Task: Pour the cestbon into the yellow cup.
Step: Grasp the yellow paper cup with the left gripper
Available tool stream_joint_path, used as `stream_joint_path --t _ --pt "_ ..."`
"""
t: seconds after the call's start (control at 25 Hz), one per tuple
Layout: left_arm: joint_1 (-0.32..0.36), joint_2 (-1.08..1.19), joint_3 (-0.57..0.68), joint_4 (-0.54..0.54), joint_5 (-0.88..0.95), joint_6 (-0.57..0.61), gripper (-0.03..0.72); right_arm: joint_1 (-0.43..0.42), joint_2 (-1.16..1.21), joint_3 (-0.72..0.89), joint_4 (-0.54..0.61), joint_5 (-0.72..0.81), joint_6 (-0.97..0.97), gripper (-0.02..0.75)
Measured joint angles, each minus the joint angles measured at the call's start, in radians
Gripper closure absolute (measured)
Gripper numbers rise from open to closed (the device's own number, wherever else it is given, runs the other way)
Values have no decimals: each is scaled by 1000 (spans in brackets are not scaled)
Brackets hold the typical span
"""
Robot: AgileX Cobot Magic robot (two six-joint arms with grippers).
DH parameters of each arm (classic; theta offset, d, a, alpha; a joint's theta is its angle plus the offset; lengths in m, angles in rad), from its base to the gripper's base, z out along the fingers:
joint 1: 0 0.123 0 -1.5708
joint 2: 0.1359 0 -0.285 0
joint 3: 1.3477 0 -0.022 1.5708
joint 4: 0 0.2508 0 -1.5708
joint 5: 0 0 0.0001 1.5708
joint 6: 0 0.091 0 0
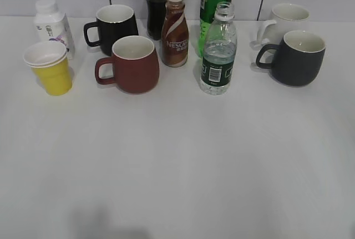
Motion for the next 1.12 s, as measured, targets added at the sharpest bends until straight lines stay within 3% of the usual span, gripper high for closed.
stream_joint_path --t 1.12 --pt "0 0 0 0 0 0 449 0 0 0 0 0 0 164"
